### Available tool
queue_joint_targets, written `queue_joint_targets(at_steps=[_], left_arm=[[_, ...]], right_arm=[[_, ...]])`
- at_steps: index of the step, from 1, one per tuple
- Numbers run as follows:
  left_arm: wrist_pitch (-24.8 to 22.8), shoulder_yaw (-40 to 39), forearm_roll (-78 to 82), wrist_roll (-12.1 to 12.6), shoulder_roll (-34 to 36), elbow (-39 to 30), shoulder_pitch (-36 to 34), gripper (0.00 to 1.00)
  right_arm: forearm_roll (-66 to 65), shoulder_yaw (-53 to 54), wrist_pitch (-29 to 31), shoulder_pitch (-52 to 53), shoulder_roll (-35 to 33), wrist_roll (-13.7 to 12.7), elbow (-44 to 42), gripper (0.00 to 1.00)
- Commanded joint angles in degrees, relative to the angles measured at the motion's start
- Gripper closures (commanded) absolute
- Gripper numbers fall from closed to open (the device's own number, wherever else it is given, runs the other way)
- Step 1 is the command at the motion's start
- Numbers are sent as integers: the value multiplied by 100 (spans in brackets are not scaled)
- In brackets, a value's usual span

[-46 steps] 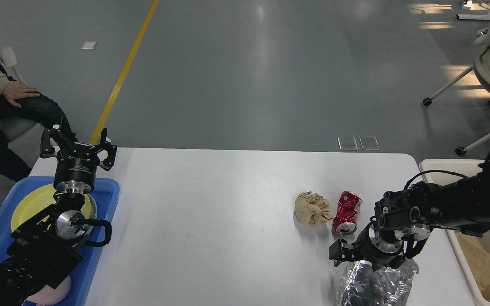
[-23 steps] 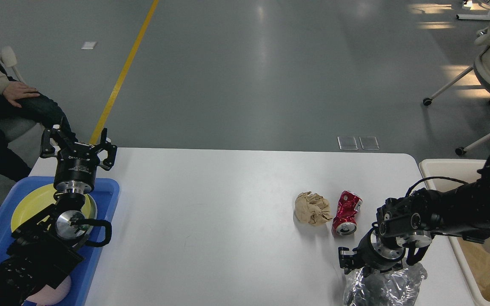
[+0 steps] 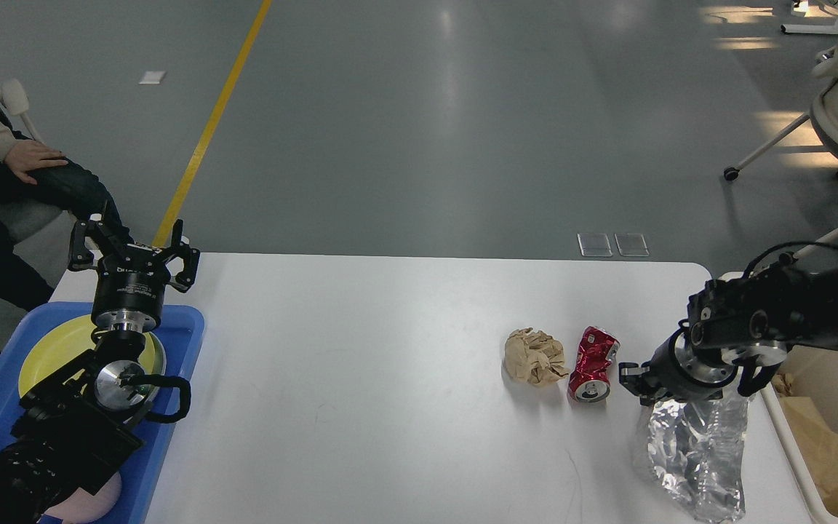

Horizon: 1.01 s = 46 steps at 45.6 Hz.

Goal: Tidy desktop
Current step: 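Lift the foil bag into the white bin and release it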

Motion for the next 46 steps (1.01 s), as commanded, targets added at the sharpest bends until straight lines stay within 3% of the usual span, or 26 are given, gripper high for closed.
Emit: queue_joint_targets(at_steps=[1, 18, 30, 38, 46], left_arm=[[0, 0, 1, 0, 0, 2, 6, 4], [0, 0, 1, 0, 0, 2, -3, 4], [0, 0, 1, 0, 0, 2, -3, 4], [0, 0, 1, 0, 0, 2, -3, 4], [0, 0, 1, 0, 0, 2, -3, 4]], right_arm=[[4, -291, 61, 842, -353, 9, 335, 100], [-31, -959, 1053, 3436, -564, 9, 582, 100], [-31, -968, 1467, 4245, -406, 9, 547, 100], [-22, -1310, 994, 3764, -572, 9, 64, 100], [4, -1531, -412, 2270, -968, 9, -700, 100]])
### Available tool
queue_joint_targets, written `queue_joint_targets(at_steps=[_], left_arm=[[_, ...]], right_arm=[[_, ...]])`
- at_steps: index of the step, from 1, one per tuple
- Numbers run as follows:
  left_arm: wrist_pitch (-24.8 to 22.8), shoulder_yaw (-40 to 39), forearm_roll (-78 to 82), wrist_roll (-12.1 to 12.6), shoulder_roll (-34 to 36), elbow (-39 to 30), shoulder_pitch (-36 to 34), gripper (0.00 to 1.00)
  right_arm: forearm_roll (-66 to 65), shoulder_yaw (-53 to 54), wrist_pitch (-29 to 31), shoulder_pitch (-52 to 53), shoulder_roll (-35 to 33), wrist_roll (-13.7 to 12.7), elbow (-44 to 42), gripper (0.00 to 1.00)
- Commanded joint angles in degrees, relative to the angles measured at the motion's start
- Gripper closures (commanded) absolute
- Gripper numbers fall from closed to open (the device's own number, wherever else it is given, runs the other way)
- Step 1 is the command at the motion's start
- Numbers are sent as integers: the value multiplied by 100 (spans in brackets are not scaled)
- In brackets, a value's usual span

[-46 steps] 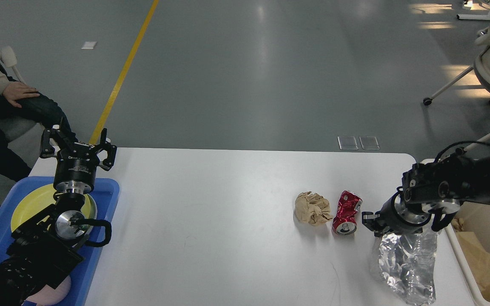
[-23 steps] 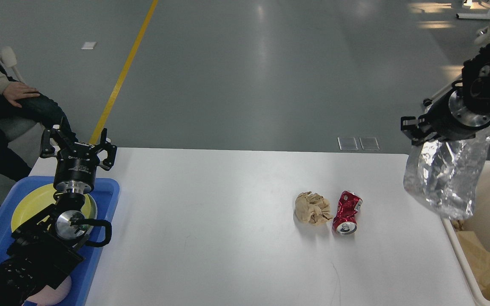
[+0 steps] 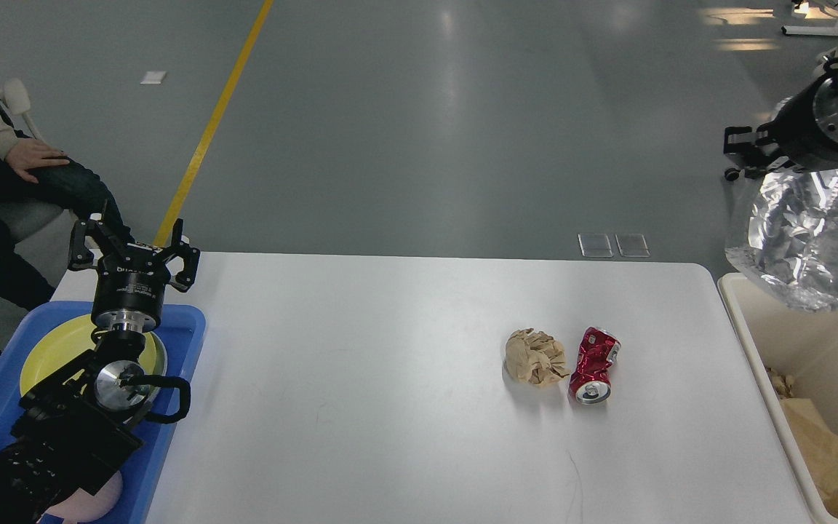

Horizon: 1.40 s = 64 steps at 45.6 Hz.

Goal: Tidy desktop
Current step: 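Lift the foil bag into the white bin and release it, then move the right gripper to the crumpled tan paper ball and grasp it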

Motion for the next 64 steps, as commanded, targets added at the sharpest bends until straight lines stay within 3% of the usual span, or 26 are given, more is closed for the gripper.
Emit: queue_joint_targets(at_steps=[1, 9, 20, 22, 25, 26, 34, 42, 59, 64], left_arm=[[0, 0, -1, 0, 0, 6, -2, 4], [0, 0, -1, 0, 0, 6, -2, 4], [0, 0, -1, 0, 0, 6, -2, 4], [0, 0, -1, 0, 0, 6, -2, 4], [0, 0, -1, 0, 0, 6, -2, 4], [0, 0, -1, 0, 0, 6, -2, 4], [0, 0, -1, 0, 0, -11, 6, 4], [0, 0, -1, 0, 0, 6, 6, 4], [0, 0, -1, 0, 0, 6, 6, 4], [0, 0, -1, 0, 0, -12, -2, 4]], right_arm=[[25, -44, -1014, -1098, -339, -1, -523, 100], [69, 175, -1691, -2609, -586, 8, -1313, 100], [87, 747, -1885, -4491, -577, 8, -2746, 98], [86, 826, -1894, -4799, -577, 8, -3036, 69], [86, 949, -1920, -5168, -577, 8, -3528, 4], [95, 1002, -1938, -5239, -577, 8, -3669, 0], [86, 1274, -1947, -5802, -542, 8, -3873, 0], [86, 1301, -1885, -5548, -481, 17, -3741, 0], [-19, 537, -1789, -2702, 222, 8, -1589, 0], [-10, 510, -1219, -1814, 503, 8, -850, 0]])
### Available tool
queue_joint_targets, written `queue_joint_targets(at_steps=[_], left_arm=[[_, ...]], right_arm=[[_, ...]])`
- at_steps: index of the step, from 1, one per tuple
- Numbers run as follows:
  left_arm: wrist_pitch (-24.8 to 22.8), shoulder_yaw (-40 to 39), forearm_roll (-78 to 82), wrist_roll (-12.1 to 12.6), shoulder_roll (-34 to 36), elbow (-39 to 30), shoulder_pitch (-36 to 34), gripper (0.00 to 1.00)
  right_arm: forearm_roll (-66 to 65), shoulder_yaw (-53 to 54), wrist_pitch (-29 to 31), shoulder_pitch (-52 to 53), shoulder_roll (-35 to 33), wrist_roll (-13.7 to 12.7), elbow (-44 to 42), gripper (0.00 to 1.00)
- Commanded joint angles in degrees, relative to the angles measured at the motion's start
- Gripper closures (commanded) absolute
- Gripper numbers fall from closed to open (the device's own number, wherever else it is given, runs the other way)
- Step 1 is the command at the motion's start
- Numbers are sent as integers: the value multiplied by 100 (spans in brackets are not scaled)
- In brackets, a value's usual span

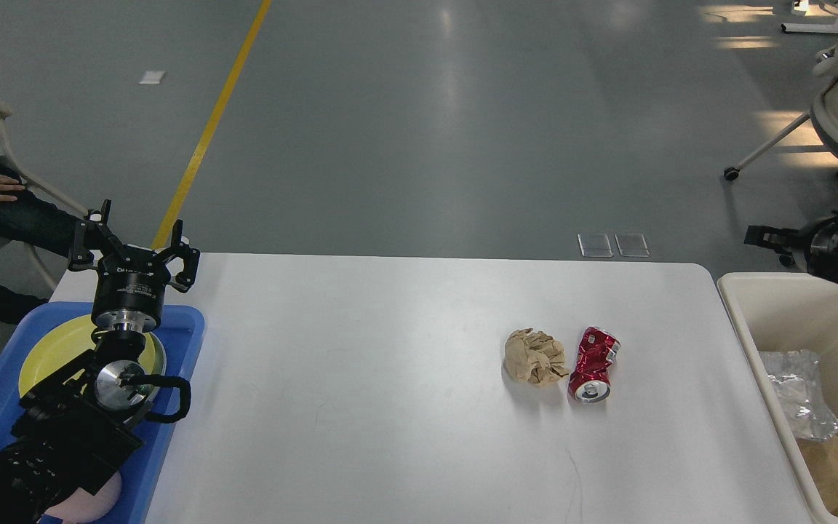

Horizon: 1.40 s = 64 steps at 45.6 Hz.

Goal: Tidy desktop
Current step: 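Move the right gripper to the crumpled tan paper ball and grasp it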

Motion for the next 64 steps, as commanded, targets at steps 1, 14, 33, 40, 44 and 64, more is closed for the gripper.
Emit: queue_joint_targets(at_steps=[1, 14, 33, 40, 44, 64], left_arm=[[0, 0, 1, 0, 0, -14, -6, 4], [0, 0, 1, 0, 0, -14, -5, 4], [0, 0, 1, 0, 0, -14, -5, 4], [0, 0, 1, 0, 0, 3, -6, 4], [0, 0, 1, 0, 0, 4, -6, 4], [0, 0, 1, 0, 0, 4, -6, 4]], right_arm=[[6, -43, 676, 1040, 327, 13, 850, 0], [32, 405, 2768, 2746, 837, 49, 2160, 0], [76, 827, 3386, 2643, 960, 49, 2425, 0], [76, 1003, 2376, 1922, 1039, 14, 2398, 0], [59, 1064, 1611, 1483, 1433, -4, 2407, 0], [24, 1029, 300, 93, 2664, -4, 1634, 0]])
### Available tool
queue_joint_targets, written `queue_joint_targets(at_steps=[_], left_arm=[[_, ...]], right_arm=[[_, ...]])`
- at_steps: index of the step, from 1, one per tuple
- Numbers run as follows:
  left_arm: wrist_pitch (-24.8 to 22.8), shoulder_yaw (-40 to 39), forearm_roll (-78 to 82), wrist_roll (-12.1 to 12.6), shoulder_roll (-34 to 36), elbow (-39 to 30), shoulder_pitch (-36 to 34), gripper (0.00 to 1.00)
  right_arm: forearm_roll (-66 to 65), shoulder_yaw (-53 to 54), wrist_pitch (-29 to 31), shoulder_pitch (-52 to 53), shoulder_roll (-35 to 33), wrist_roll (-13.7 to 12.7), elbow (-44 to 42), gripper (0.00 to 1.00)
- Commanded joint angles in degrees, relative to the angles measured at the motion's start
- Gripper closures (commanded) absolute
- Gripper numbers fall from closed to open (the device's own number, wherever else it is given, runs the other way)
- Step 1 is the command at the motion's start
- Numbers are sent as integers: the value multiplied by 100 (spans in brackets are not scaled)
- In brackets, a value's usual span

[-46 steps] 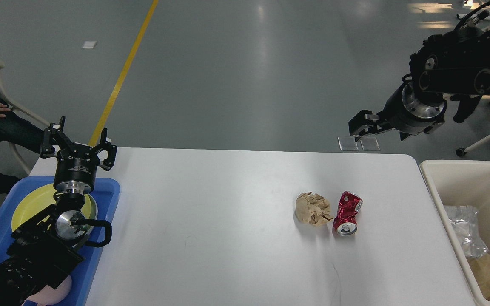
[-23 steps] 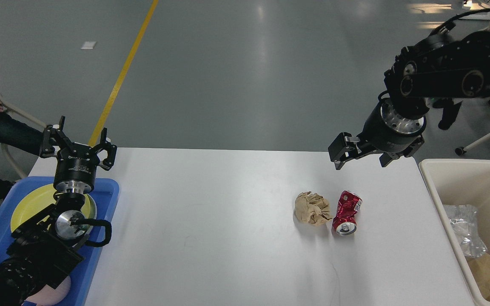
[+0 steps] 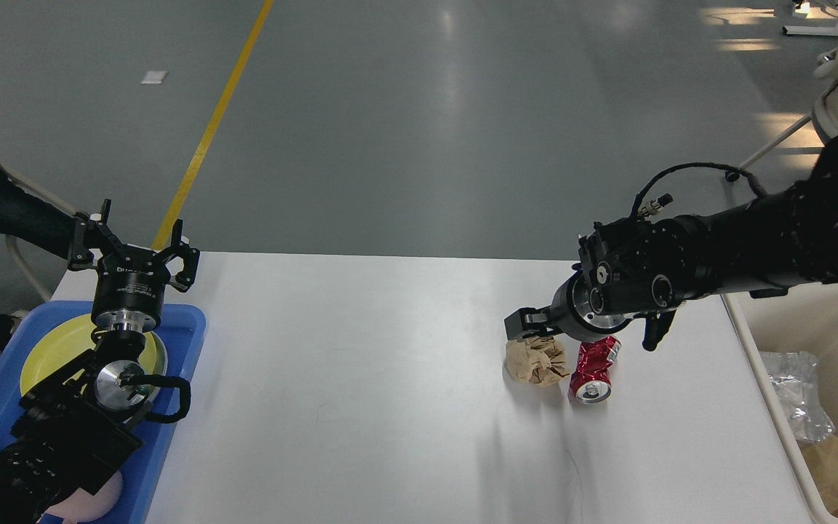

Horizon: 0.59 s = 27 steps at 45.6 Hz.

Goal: Tidy desktop
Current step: 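Move the right gripper to the crumpled tan paper ball and grasp it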

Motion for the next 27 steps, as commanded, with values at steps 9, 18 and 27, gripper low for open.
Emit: queue_joint_targets(at_steps=[9, 18, 27], left_arm=[[0, 0, -1, 0, 0, 10, -3, 4], [0, 0, -1, 0, 0, 10, -4, 4], [0, 0, -1, 0, 0, 10, -4, 4]], right_arm=[[-10, -47, -389, -795, 545, 1, -721, 0], [-28, -266, -451, -1208, 757, -16, -1318, 0], [-28, -548, -460, -1463, 757, -16, -1600, 5]])
